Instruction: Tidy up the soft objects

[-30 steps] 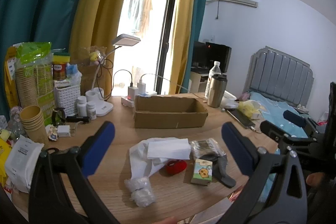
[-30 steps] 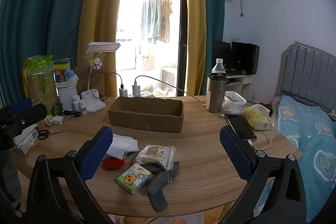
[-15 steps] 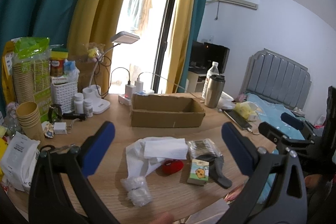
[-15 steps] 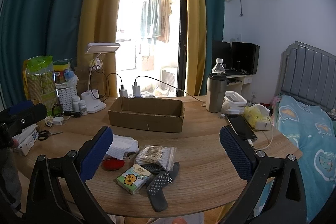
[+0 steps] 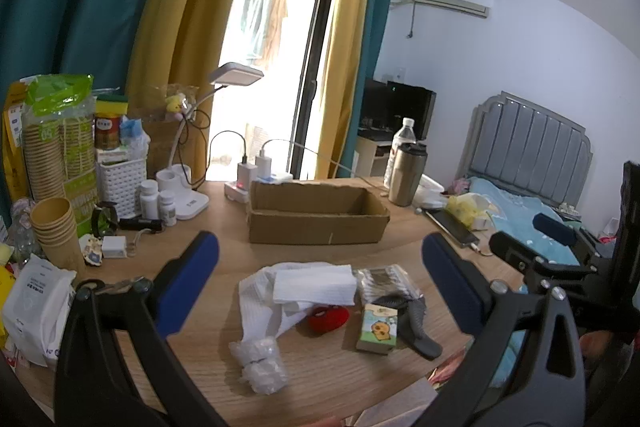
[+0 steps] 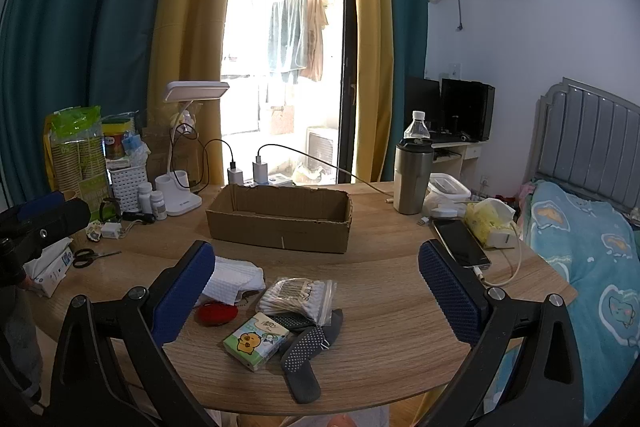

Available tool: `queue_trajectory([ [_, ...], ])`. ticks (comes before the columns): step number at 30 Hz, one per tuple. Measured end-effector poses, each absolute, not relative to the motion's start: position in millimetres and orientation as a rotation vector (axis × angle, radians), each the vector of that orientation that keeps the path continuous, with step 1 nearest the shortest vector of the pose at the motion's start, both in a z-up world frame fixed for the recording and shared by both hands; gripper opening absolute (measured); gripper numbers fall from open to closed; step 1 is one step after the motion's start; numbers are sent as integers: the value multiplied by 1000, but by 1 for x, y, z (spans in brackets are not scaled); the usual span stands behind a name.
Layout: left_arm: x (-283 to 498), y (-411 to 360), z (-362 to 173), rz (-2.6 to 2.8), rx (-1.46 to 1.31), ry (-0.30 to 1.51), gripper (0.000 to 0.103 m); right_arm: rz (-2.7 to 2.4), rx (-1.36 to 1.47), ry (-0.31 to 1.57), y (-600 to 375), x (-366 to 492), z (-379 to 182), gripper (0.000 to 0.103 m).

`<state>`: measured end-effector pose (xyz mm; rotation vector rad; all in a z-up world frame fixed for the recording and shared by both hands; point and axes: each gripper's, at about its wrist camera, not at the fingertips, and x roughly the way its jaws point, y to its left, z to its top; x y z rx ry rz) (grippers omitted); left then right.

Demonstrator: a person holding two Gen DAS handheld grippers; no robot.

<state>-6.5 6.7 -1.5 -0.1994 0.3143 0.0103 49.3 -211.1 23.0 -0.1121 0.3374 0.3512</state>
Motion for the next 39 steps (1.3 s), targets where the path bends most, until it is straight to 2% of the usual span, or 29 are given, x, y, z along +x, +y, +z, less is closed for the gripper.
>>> queue_trajectory([
  [13,-3,9,-7,8,-211,332,102,352,-112,347,-212,51,22,103],
  [39,26,63,-78,113,-302,491,102,450,-193,526,-146,97,-27,103],
])
